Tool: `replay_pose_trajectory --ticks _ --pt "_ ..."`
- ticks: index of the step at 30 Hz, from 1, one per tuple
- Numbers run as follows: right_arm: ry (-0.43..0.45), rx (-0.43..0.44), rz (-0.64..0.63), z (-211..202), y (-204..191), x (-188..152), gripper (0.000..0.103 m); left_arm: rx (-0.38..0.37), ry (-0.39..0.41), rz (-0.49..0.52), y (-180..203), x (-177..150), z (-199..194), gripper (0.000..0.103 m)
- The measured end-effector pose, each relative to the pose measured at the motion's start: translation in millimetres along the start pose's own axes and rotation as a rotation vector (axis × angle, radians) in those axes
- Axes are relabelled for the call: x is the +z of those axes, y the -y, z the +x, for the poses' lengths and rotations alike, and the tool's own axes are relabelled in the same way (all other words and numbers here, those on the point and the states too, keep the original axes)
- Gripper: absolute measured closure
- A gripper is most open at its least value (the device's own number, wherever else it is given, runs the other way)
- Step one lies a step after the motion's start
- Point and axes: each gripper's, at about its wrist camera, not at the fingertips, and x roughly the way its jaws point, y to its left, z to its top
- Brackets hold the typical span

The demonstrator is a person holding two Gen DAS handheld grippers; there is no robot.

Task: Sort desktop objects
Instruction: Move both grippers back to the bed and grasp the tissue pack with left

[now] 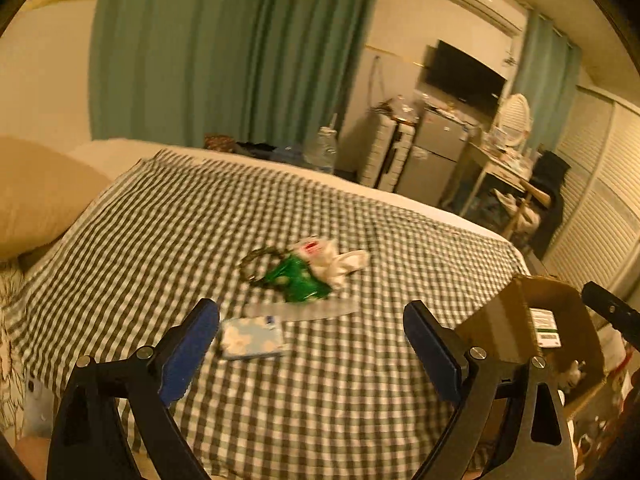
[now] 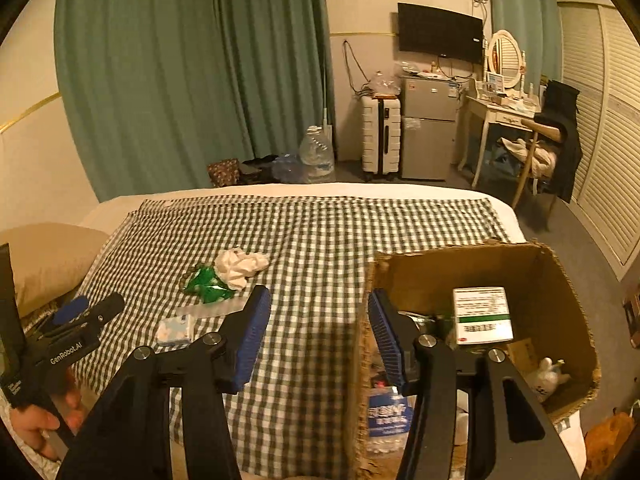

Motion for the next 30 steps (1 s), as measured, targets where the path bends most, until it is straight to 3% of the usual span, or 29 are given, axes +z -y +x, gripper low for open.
replay_pose_trajectory --ticks 10,16,19,24,30 --pt "-0.049 0.028 -0.003 38.9 -17.5 -7.3 0.044 0.039 -0.036 0.015 -29.4 -18.2 36.1 0.007" --pt "-0.067 0.058 -0.037 72.4 -47.3 -12.0 0.03 0.065 -0.045 0.064 -49.1 -31.5 65.9 0.003" --pt "-0.071 0.087 -0.055 94.2 -66.6 -16.6 0.018 0.069 -0.052 0.081 -60.5 -42.1 83.9 0.003" --pt "-0.082 0.076 -0.064 140.9 -88.1 -29.0 0.017 0.114 -0.098 0.109 -74.9 -59.4 118.4 0.003" --pt "-0.108 0.008 -0.096 183.9 -91.2 -54.5 0.017 0.084 -0.116 0.077 -68.6 -57.8 151.2 0.003"
